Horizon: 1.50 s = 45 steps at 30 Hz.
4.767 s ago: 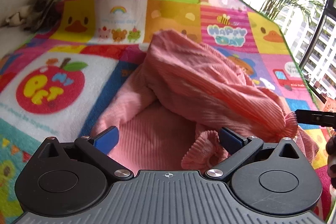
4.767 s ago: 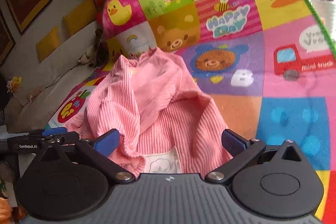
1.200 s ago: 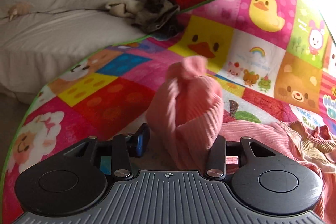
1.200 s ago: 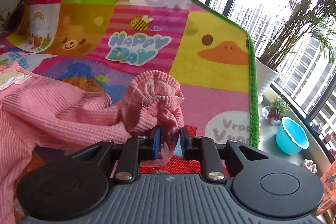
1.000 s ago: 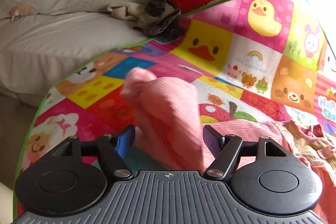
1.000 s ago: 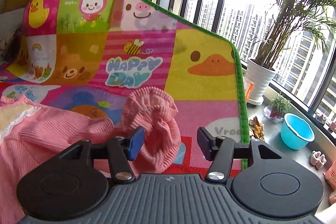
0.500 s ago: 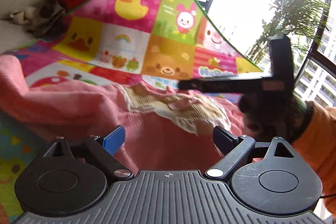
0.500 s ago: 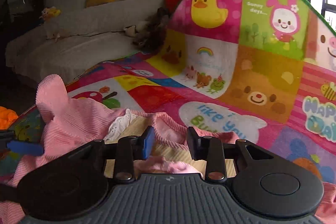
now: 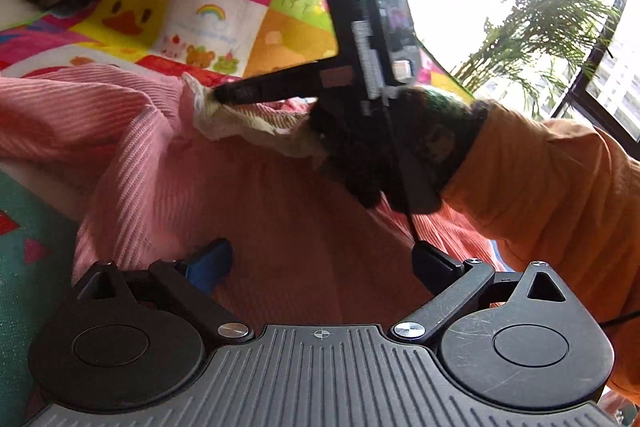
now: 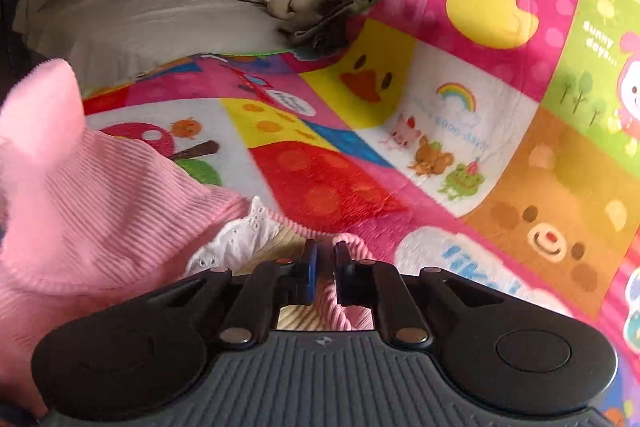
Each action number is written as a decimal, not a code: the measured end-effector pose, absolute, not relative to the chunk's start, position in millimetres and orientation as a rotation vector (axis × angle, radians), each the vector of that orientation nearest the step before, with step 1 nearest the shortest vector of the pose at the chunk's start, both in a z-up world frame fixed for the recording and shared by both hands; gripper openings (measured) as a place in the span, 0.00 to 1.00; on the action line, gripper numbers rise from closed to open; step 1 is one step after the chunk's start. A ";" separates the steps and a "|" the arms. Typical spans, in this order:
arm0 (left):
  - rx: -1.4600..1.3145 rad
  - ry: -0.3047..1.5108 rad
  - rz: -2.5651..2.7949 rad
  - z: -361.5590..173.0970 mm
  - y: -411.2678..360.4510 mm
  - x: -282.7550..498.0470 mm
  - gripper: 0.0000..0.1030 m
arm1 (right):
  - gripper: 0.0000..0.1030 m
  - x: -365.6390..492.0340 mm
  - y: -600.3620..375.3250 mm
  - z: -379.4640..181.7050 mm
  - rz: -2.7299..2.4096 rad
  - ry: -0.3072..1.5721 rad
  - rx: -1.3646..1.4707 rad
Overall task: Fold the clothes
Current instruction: 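Lower the dress onto the mat and open both grippers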
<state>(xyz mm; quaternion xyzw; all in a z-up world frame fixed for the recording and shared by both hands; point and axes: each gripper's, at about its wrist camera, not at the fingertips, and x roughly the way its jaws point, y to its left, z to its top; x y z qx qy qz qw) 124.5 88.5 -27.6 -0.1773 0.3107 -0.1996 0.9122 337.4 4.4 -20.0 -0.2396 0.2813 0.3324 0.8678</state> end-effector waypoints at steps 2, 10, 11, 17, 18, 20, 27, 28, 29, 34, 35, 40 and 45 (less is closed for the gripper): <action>-0.358 0.642 -0.418 -27.7 87.1 124.8 0.97 | 0.08 343.7 6.2 -20.8 0.690 0.577 -0.498; -0.395 0.640 -0.440 -29.4 90.1 125.9 1.00 | 0.47 315.7 -71.3 20.1 0.655 0.579 -0.299; -0.401 0.639 -0.442 -29.8 90.7 126.2 1.00 | 0.50 307.6 -88.9 24.2 0.638 0.579 -0.278; -0.448 0.637 -0.453 -31.9 96.3 130.0 1.00 | 0.67 256.3 -183.3 3.0 0.506 0.708 -0.226; -0.457 0.636 -0.456 -32.5 97.7 130.9 1.00 | 0.67 250.0 -197.3 -5.2 0.479 0.742 -0.207; -0.483 0.635 -0.464 -34.0 101.6 133.9 1.00 | 0.69 238.5 -216.5 -12.8 0.448 0.747 -0.182; -0.494 0.648 -0.451 -33.9 116.0 135.2 1.00 | 0.85 227.4 -256.2 -15.4 0.351 0.734 -0.123; -0.464 0.655 -0.428 -31.6 116.1 133.7 1.00 | 0.89 226.2 -259.0 -15.3 0.339 0.740 -0.128; -0.435 0.661 -0.404 -29.3 116.1 132.3 1.00 | 0.92 223.8 -261.4 -15.2 0.327 0.749 -0.137; -0.332 0.696 -0.320 -21.1 114.4 125.8 1.00 | 1.00 203.5 -276.8 -14.3 0.321 0.797 -0.127; -0.326 0.701 -0.310 -20.3 113.6 125.0 1.00 | 1.00 198.3 -280.1 -14.1 0.326 0.808 -0.116; -0.313 0.715 -0.263 -11.0 106.1 127.5 1.00 | 1.00 180.3 -283.3 -14.2 0.304 0.835 -0.099; -0.298 0.609 -0.286 13.9 99.6 146.1 1.00 | 1.00 178.1 -281.5 -16.6 0.282 0.819 -0.092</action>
